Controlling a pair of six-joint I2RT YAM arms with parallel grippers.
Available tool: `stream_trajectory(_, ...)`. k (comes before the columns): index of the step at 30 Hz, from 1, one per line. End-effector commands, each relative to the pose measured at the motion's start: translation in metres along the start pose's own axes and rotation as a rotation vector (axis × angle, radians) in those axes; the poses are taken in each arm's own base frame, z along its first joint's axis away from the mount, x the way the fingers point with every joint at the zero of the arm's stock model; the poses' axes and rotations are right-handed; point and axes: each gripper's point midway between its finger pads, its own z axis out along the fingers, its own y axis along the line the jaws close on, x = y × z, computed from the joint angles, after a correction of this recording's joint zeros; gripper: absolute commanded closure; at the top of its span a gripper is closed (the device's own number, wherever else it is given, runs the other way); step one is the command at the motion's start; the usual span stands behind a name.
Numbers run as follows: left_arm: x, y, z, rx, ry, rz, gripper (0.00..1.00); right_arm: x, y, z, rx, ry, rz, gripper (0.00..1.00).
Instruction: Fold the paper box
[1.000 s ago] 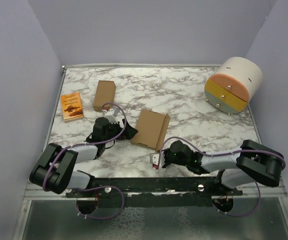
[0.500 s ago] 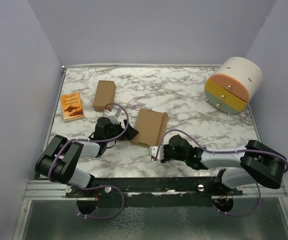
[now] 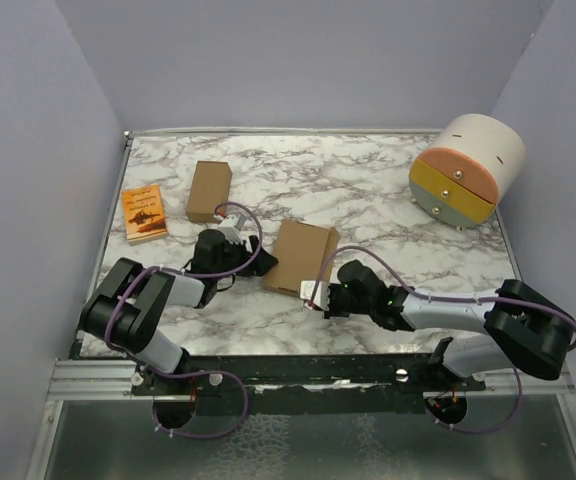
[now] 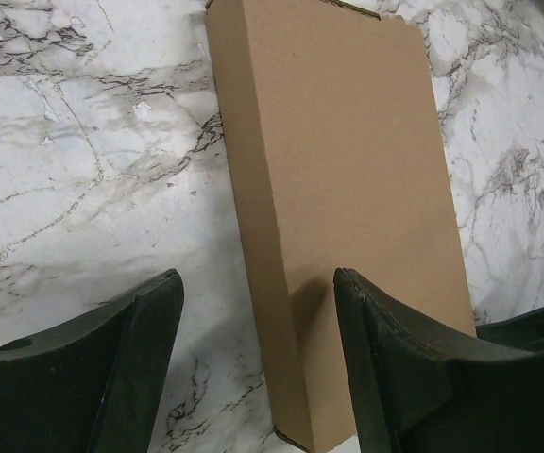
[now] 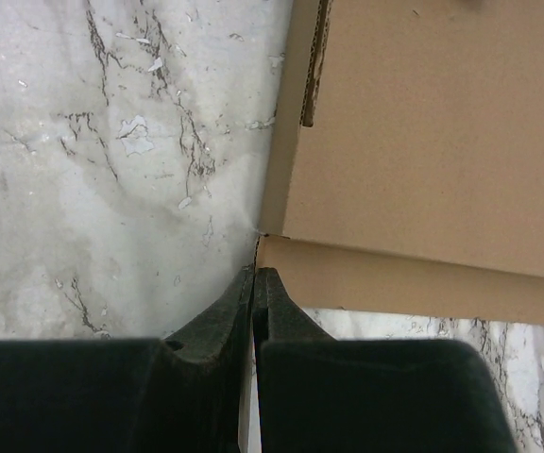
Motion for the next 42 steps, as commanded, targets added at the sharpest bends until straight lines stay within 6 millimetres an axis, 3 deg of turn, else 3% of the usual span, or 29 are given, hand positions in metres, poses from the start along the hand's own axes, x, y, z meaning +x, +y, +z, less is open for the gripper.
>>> stream_trajectory(1, 0.018, 0.004, 0.000, -0.005, 0.077, -0.003, 0.32, -0.002, 0.007, 0.002, -0.073, 0.025, 0.113, 0.99)
stream_trajectory(14, 0.023, 0.008, 0.001, -0.011, 0.100, 0.002, 0.32, -0.005, -0.010, 0.007, -0.098, 0.073, 0.265, 0.99)
stream_trajectory(29, 0.025, 0.008, 0.003, -0.005, 0.114, 0.007, 0.32, -0.026, -0.006, 0.010, -0.191, 0.045, 0.354, 0.99)
stream_trajectory(42, 0.024, 0.002, 0.004, 0.027, 0.122, 0.003, 0.34, -0.015, -0.005, 0.018, -0.257, 0.168, 0.360, 0.99)
